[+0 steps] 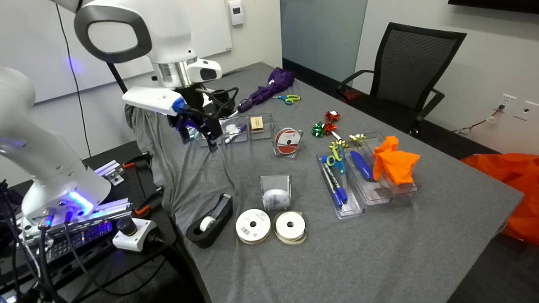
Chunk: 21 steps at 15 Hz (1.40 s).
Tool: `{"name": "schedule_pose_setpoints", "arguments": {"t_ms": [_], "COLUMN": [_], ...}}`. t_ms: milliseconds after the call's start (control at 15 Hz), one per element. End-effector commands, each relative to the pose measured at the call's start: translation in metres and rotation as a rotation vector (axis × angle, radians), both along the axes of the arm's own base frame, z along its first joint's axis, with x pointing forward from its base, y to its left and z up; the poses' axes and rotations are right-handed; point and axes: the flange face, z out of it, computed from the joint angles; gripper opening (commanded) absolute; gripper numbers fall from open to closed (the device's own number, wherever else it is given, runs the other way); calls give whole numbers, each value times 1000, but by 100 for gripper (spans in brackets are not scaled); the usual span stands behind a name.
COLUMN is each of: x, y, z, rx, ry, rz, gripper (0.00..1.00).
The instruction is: Move the black tape dispenser to the left.
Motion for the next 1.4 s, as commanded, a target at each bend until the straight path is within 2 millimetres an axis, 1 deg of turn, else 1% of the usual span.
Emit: {"name": "schedule_pose_setpoints", "arguments": {"t_ms": [0,67,200,467,600,867,1133,1333], "x": [-16,-12,-17,-16,-18,-25,-31,-36], "y": [-31,-20,-30,-30,-39,-61,-80,-90], "z": [-11,-4,-5,-4,-15,-47,-89,-122], "rx": [28,24,29,28,21,15,18,45], "ry": [-74,-35,-59,-62,-64,-21,21,51], "rz": [93,52,71,75,98,88,75,88], "gripper": [100,100,100,100,100,100,100,100]}}
